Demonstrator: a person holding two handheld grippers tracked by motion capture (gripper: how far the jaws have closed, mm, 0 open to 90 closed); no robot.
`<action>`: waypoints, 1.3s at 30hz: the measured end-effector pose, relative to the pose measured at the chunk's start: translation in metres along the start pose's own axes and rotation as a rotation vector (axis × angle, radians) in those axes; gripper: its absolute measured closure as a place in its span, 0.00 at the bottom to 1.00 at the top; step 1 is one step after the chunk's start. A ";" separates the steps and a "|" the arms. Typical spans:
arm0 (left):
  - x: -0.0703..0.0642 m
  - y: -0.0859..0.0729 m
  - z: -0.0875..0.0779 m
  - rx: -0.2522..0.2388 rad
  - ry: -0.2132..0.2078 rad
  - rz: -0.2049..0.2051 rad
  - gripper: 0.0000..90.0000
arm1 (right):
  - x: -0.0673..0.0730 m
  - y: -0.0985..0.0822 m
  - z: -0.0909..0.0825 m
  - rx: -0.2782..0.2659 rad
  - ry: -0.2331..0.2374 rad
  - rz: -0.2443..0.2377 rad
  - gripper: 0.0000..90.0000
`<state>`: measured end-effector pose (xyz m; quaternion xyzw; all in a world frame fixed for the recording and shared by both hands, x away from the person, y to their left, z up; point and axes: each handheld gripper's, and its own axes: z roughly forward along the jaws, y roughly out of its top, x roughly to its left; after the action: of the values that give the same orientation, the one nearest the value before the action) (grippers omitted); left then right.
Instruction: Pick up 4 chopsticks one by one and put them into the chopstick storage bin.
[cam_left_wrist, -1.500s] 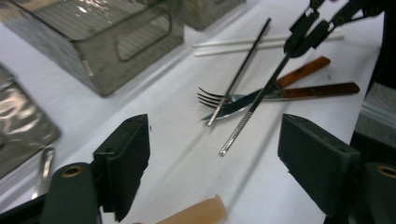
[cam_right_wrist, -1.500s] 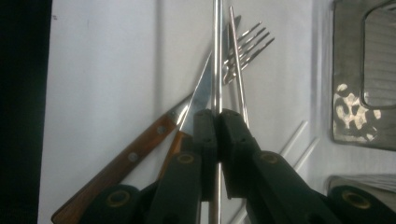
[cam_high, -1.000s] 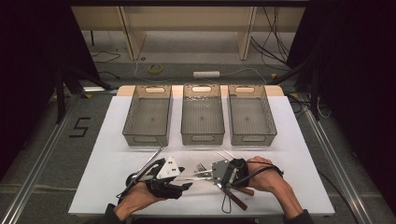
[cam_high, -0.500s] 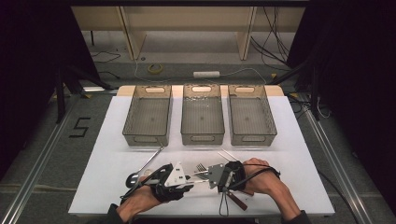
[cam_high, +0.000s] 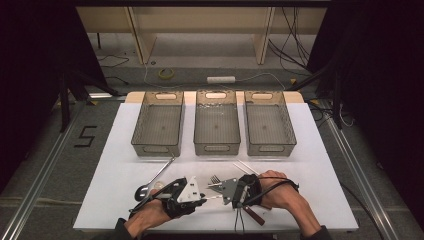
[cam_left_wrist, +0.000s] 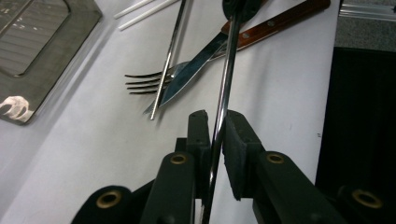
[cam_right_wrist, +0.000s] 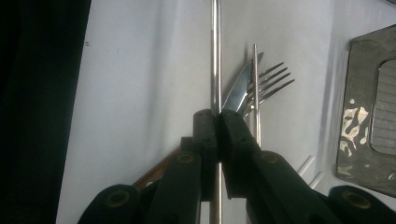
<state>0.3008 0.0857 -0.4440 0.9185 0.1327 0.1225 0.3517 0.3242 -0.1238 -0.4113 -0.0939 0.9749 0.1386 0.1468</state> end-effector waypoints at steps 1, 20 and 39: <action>-0.001 0.000 0.000 0.000 -0.007 0.009 0.92 | 0.000 0.000 0.000 0.002 -0.001 0.001 0.95; 0.013 -0.008 -0.017 -0.094 0.081 -0.126 0.96 | -0.012 -0.030 -0.023 -0.258 -0.106 0.290 0.52; 0.053 -0.031 -0.043 -0.201 0.200 -0.449 0.96 | -0.001 -0.078 -0.019 -0.572 -0.260 0.737 0.41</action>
<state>0.3318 0.1521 -0.4272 0.8098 0.3543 0.1441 0.4448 0.3381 -0.2034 -0.4120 0.2390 0.8397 0.4545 0.1769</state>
